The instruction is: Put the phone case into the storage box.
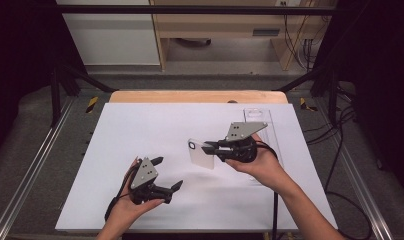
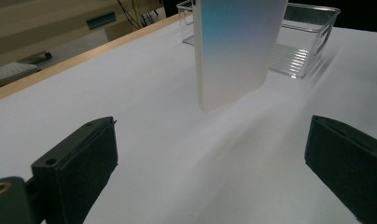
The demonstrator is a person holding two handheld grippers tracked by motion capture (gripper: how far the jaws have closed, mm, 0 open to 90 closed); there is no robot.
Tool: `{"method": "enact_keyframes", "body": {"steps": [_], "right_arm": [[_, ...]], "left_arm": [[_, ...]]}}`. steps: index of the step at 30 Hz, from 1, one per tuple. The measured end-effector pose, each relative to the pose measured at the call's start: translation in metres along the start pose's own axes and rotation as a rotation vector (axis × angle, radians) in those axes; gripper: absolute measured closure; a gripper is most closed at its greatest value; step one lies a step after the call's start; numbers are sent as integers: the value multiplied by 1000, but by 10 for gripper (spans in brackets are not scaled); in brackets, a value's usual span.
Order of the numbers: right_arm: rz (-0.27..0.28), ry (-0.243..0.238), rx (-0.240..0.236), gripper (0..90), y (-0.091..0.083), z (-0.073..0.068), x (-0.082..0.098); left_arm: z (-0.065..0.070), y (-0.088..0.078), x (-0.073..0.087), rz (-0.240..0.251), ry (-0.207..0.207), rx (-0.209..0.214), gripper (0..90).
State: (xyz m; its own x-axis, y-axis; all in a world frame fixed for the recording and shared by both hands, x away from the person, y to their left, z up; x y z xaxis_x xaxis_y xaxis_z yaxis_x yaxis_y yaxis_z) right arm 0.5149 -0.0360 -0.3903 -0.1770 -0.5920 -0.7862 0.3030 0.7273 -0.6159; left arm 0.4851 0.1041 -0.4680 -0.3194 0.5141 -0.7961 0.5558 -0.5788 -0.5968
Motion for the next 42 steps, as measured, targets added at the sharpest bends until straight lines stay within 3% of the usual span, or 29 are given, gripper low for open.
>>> {"method": "enact_keyframes", "body": {"steps": [3, 5, 20, 42], "right_arm": [[-6, -12, -5, 808, 0, -1, 0], [-14, -26, -12, 809, 0, -3, -1], [-13, -48, -36, 808, 2, -8, -4], [-16, -76, -64, 808, 6, -20, -11]], "left_arm": [[0, -1, -6, -9, 12, 9, 24], [0, -4, -14, -32, 47, 9, 26], [-3, -16, -39, -63, 114, 29, 28], [1, -27, -51, -64, 171, 74, 158]]}}
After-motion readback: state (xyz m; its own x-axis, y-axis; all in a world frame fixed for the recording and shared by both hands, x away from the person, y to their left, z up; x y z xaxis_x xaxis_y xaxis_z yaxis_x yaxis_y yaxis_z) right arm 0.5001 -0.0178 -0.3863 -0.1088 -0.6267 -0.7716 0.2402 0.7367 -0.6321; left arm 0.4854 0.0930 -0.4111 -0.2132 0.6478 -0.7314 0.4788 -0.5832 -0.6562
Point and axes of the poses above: each handheld gripper's, and its own axes: y roughly forward along the jaws, x roughly out of its underside, z roughly to its right, the point moved 10 cm from there along y, roughly forward along the jaws, and after that the axes turned 13 degrees about -z, right-handed, at the moved point
